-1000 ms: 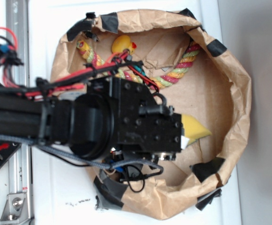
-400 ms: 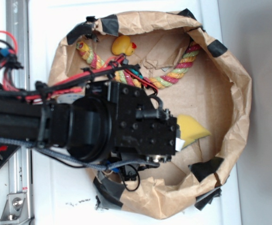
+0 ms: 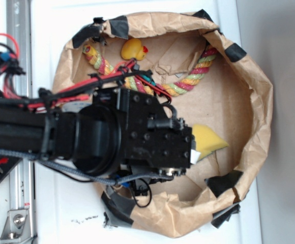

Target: Grab the yellow cloth.

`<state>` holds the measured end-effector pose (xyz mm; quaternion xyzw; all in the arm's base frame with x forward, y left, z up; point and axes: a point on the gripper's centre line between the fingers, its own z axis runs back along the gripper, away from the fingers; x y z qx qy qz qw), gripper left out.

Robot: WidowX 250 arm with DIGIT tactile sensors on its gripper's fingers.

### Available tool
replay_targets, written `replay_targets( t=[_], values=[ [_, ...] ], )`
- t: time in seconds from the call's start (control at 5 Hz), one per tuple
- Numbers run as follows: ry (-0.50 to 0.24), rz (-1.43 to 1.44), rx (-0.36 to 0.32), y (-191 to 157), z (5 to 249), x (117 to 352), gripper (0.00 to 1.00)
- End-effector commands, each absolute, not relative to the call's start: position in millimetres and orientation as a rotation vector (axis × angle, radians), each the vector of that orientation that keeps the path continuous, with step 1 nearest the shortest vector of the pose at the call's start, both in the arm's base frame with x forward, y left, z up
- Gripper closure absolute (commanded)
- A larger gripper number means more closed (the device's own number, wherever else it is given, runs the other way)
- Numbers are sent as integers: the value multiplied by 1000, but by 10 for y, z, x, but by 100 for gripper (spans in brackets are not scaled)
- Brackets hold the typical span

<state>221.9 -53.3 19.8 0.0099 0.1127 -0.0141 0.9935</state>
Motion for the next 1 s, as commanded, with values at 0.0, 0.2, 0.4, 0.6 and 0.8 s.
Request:
replay_targets(
  t=[0.0,0.2,0.4,0.6,0.8],
  values=[
    [-93,-156,-61,-316,898,2317,100],
    [-255,-158,50,-142,1423,2546,100],
    [-290,-129,50,0,1925,2634,100],
    [-254,-88,71,-62,2184,2648,100],
    [-222,-66,27,-163,2111,2575,100]
  ],
)
